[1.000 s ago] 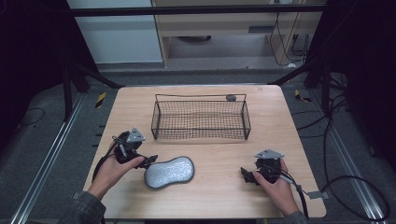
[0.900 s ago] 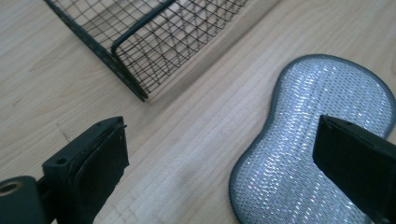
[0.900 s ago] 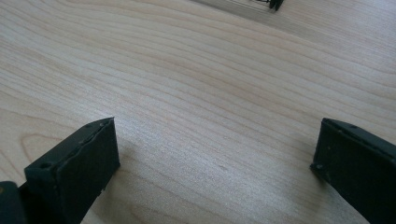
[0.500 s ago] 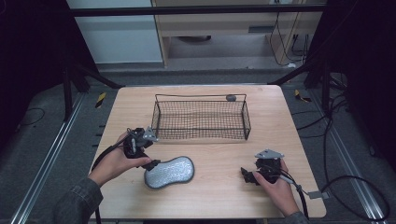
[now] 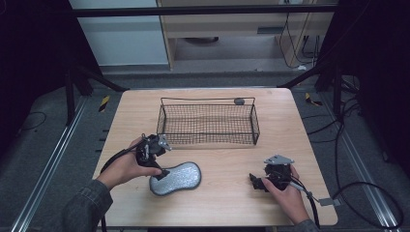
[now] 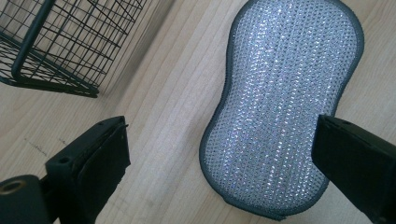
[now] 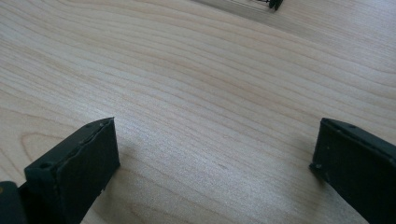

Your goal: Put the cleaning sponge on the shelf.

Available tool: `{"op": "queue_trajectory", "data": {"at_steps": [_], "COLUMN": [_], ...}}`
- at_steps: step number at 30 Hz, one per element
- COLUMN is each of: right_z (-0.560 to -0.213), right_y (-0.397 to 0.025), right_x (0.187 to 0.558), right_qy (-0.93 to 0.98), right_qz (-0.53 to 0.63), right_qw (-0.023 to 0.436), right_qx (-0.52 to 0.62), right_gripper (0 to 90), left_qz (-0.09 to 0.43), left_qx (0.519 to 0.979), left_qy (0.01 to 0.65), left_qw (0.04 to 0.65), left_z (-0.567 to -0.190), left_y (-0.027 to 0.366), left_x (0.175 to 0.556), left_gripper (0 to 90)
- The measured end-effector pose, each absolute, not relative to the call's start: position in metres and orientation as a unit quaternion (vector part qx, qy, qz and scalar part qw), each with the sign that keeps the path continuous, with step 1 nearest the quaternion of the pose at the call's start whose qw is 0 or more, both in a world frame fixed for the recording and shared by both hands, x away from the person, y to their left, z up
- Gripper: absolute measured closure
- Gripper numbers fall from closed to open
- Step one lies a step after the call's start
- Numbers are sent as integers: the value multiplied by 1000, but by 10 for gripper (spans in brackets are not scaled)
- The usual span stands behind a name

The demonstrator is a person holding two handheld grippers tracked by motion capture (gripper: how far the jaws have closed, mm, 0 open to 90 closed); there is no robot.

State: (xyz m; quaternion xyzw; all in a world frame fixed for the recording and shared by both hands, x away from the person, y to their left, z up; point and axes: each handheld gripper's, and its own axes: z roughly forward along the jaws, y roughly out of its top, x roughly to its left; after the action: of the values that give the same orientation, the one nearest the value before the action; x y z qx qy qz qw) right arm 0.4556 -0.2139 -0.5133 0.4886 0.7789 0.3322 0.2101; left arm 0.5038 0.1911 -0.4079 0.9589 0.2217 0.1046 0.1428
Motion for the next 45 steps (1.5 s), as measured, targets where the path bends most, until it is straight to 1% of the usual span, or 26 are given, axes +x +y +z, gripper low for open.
{"op": "queue_trajectory", "data": {"at_steps": [12,15,24,38,45], "right_z": [-513,-513,-513,-513,-513], "right_y": [-214,-214,-214,-214,-214], "right_x": [455,455,455,455,455], "right_qy": [779,779,780,781,782], "right_qz": [332,332,332,331,330], "right_qw": [211,212,212,209,207], "right_qx": [489,488,487,487,487], "right_gripper": [6,6,6,6,5], "left_qz": [86,73,58,39,42], "left_qx": [967,970,976,980,981], "left_qy": [202,198,177,159,158], "left_qw": [127,124,114,112,107], "left_z": [-422,-431,-449,-457,-461], "left_y": [180,175,166,156,156], "left_x": [504,502,496,490,492], "left_gripper": [35,37,38,38,38]}}
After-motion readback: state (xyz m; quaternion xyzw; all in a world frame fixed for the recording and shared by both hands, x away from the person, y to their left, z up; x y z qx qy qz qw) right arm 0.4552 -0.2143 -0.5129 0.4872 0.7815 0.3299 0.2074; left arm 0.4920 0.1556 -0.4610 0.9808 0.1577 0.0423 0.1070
